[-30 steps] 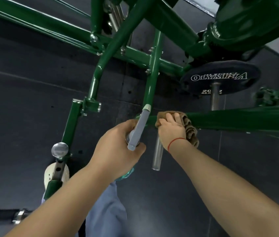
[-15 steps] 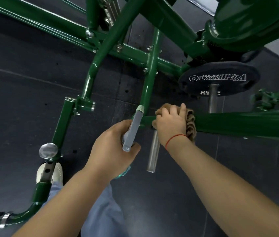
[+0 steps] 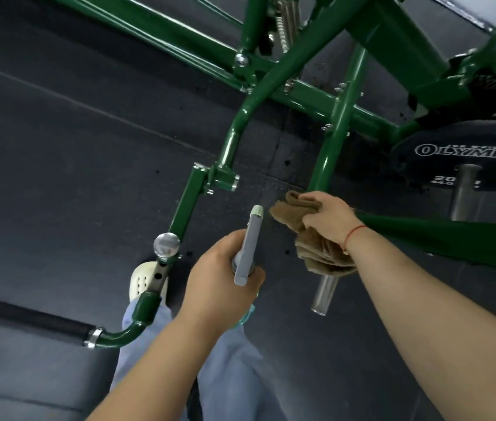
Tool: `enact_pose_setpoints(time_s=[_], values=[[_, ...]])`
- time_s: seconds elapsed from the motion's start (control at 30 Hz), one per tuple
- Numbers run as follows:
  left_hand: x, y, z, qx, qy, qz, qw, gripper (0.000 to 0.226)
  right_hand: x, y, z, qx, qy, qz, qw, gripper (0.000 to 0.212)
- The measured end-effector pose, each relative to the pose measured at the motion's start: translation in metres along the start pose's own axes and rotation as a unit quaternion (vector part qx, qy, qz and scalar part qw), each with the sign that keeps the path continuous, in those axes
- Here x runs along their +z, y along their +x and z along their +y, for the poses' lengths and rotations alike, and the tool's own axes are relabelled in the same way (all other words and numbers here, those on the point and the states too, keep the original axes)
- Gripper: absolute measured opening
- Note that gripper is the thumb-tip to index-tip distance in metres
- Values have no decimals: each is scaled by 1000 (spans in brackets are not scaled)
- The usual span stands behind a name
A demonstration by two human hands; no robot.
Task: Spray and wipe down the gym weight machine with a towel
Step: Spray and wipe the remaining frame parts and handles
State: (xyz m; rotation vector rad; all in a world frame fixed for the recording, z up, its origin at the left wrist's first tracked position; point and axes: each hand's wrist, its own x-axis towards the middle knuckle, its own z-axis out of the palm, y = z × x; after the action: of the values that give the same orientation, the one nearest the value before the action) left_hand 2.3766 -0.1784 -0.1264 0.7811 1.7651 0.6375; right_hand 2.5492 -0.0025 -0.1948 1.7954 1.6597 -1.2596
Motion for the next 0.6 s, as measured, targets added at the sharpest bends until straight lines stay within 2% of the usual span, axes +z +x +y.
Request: enact_pose_setpoints(time_s=[0.07, 0.1, 0.23, 0.33, 0.4, 0.53, 0.6], values=[[-5, -15, -6, -13, -10, 14, 1000, 48, 11, -15, -11, -5, 225, -7, 974, 49], [-8, -24, -10, -18, -11, 17, 1000, 49, 18, -23, -15, -3, 293, -16, 956, 48], [-27, -65, -27, -37, -21, 45, 998, 42, 51, -59, -29, 55, 460, -98, 881, 27], [-43, -88, -39, -48, -15, 56, 997, 44, 64, -83, -39, 78, 499, -148, 850, 21], [-54, -102, -50, -50, -6, 58, 997, 44, 73, -95, -50, 70, 499, -162, 848, 32], [-70, -127, -85, -54, 37, 56, 996, 44, 95, -113, -81, 68, 488, -209, 845, 41], [-78, -139, -107, -67, 36, 79, 994, 46, 110, -119, -100, 63, 474, -220, 850, 38]])
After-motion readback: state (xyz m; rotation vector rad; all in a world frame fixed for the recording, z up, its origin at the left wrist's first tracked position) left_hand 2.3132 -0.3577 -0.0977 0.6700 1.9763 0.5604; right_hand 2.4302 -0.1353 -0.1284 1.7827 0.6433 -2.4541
